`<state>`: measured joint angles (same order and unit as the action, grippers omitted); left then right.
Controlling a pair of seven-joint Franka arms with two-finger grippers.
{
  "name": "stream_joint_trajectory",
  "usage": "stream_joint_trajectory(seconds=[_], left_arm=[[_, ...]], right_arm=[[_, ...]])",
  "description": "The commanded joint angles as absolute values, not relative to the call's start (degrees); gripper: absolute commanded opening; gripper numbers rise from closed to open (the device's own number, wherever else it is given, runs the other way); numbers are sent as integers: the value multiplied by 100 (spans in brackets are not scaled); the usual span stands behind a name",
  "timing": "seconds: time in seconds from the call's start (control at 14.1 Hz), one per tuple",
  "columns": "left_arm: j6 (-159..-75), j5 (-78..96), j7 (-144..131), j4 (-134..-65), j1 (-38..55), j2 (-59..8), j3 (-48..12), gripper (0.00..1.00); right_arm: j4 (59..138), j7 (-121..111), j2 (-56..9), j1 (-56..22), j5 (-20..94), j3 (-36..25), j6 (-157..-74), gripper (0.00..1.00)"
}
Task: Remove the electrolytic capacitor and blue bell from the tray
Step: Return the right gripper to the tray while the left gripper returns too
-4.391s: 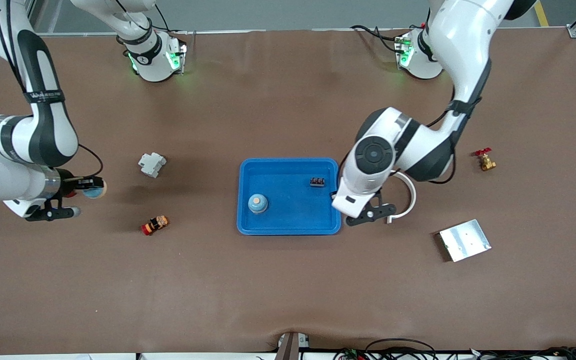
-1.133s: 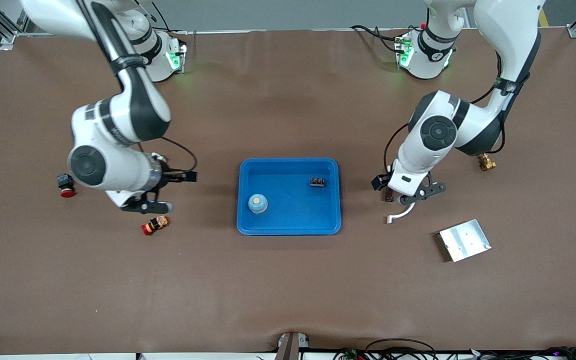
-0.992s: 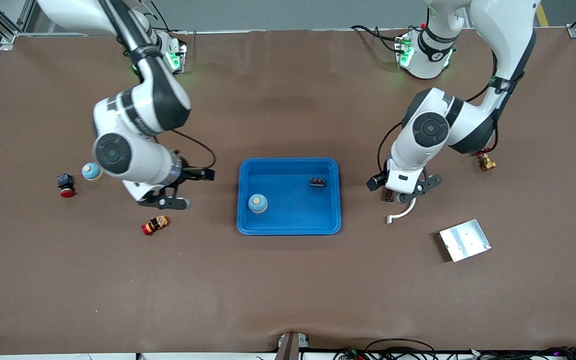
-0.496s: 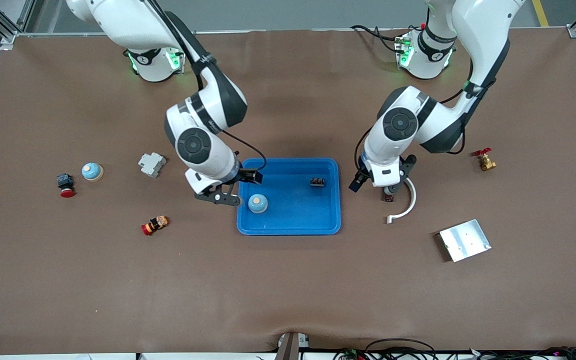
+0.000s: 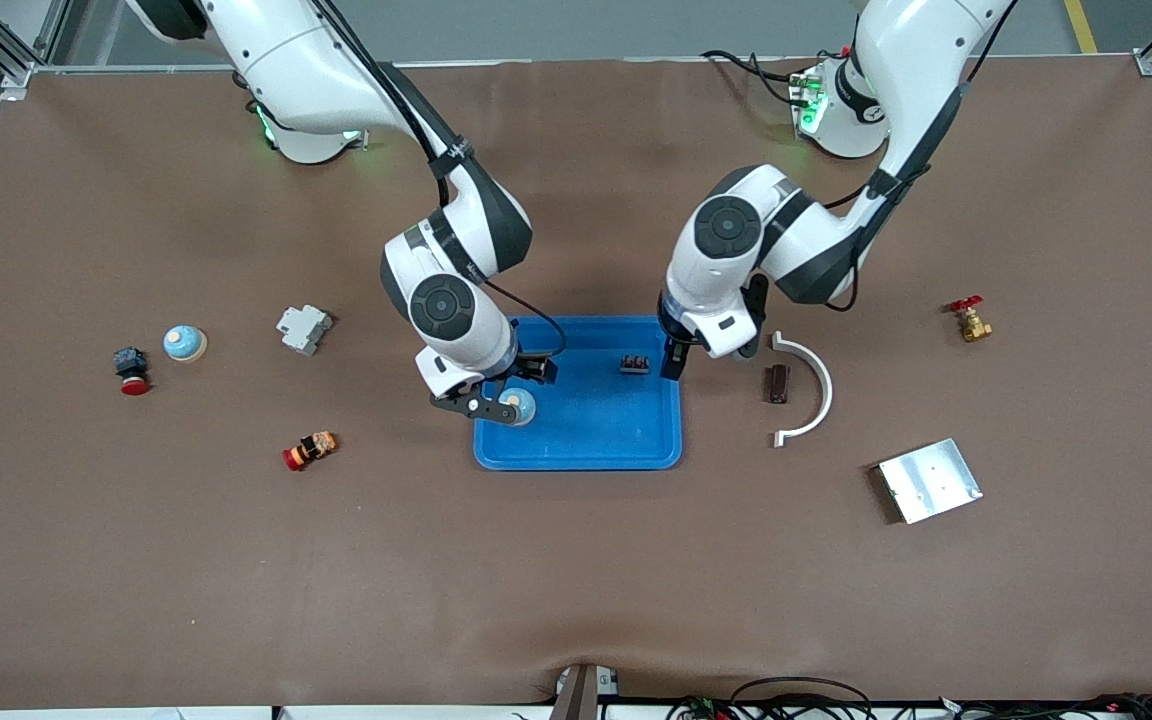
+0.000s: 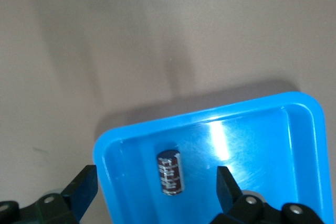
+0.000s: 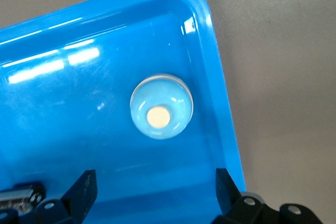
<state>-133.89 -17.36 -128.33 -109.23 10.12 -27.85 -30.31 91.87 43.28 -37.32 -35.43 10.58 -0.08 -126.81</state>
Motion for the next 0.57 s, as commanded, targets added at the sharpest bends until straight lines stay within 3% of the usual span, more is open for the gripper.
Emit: stream_joint_trajectory(seconds=[0.0, 0.5], left_arm=[[-13386, -2493, -13936, -10372, 1212, -3435, -3006, 100], [-13350, -2707, -14361, -9686, 1800, -4157, -2612, 100]], right_arm=[[9000, 4456, -3928, -3595, 958, -79, -12753, 100], [8701, 4667, -4236, -3674, 818, -88, -12788, 100]])
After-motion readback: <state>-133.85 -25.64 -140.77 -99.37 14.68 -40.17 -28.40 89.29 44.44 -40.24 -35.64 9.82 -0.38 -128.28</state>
